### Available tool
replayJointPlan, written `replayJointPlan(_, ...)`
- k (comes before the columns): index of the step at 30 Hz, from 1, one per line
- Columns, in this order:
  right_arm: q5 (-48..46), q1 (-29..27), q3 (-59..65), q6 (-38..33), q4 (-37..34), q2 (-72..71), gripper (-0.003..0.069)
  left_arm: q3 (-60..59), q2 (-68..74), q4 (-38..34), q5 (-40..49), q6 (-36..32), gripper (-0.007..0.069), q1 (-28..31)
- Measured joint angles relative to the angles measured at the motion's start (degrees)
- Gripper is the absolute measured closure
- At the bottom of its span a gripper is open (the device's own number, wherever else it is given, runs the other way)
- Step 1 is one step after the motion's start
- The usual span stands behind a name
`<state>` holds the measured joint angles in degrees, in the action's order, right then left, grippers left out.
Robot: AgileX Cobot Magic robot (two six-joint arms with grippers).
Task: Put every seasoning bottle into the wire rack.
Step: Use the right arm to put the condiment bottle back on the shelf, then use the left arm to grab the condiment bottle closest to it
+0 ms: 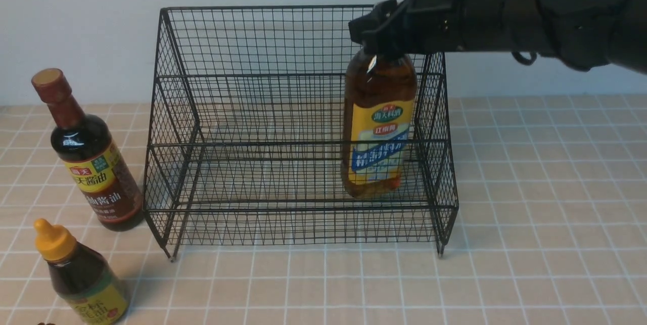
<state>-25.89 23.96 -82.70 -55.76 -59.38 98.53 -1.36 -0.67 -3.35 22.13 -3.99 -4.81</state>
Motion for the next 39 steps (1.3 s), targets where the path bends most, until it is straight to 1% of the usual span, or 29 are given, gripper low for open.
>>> replayJointPlan(6,-0.1,0.0,0.0,1.0,0.2,0.0,0.0347,0.0,0.0,0.0,0.0,0.0,0.0631,0.0)
replayJointPlan(7,-0.1,0.0,0.0,1.1,0.3,-0.2,0.0336,0.0,0.0,0.0,0.0,0.0,0.0631,0.0)
replayJointPlan(10,0.2,0.0,-0.1,1.3,-0.4,-1.4,0.0288,0.0,0.0,0.0,0.0,0.0,0.0631,0.0)
replayJointPlan(11,0.5,0.0,-0.4,1.3,-0.6,-3.1,0.0239,0.0,0.0,0.0,0.0,0.0,0.0631,0.0)
replayJointPlan(14,2.3,0.0,-0.5,1.3,-0.8,-6.7,0.0198,0.0,0.0,0.0,0.0,0.0,0.0631,0.0)
replayJointPlan(18,4.4,0.0,-0.5,1.3,-1.0,-10.7,0.0196,0.0,0.0,0.0,0.0,0.0,0.0631,0.0)
replayJointPlan(20,5.5,0.0,-0.5,1.3,-1.0,-13.2,0.0207,0.0,0.0,0.0,0.0,0.0,0.0631,0.0)
replayJointPlan(21,6.3,-0.1,-0.5,1.3,-1.0,-16.0,0.0236,0.0,0.0,0.0,0.0,0.0,0.0631,0.0)
replayJointPlan(22,6.4,-0.1,-0.5,1.3,-1.0,-16.3,0.0236,0.0,0.0,0.0,0.0,0.0,0.0631,0.0)
replayJointPlan(24,5.5,-1.7,-0.6,1.4,0.3,-20.8,0.0339,0.0,0.0,0.0,0.0,0.0,0.0631,0.0)
replayJointPlan(25,5.3,-1.9,-0.6,1.5,0.3,-21.2,0.0339,0.0,0.0,0.0,0.0,0.0,0.0631,0.0)
replayJointPlan(26,4.1,-3.0,-0.7,2.1,1.8,-22.8,0.0389,0.0,0.0,0.0,0.0,0.0,0.0631,0.0)
replayJointPlan(28,-0.6,-6.5,-0.8,5.4,7.2,-26.5,0.0544,0.0,0.0,0.0,0.0,0.0,0.0631,0.0)
replayJointPlan(30,-5.5,-9.4,-0.9,8.8,13.3,-28.8,0.0616,0.0,0.0,0.0,0.0,0.0,0.0631,0.0)
replayJointPlan(31,-9.4,-11.8,-1.0,12.5,17.9,-30.3,0.0643,0.0,0.0,0.0,0.0,0.0,0.0631,0.0)
replayJointPlan(32,-10.1,-12.2,-1.0,13.2,18.7,-30.8,0.0646,0.0,0.0,0.0,0.0,0.0,0.0631,0.0)
replayJointPlan(33,-14.7,-15.3,-1.0,19.4,23.9,-32.2,0.066,0.0,0.0,0.0,0.0,0.0,0.0631,0.0)
replayJointPlan(34,-21.2,-18.5,-1.0,26.8,28.9,-33.6,0.0666,0.0,0.0,0.0,0.0,0.0,0.0631,0.0)
replayJointPlan(36,-28.2,-22.3,-1.0,36.5,34.1,-35.0,0.067,0.0,0.0,0.0,0.0,0.0,0.0631,0.0)
replayJointPlan(37,-33.3,-24.1,-1.0,40.7,37.4,-35.6,0.0671,0.0,0.0,0.0,0.0,0.0,0.0631,0.0)
replayJointPlan(39,-38.2,-26.5,0.7,44.8,41.1,-37.4,0.0671,0.0,0.0,0.0,0.0,0.0,0.0631,0.0)
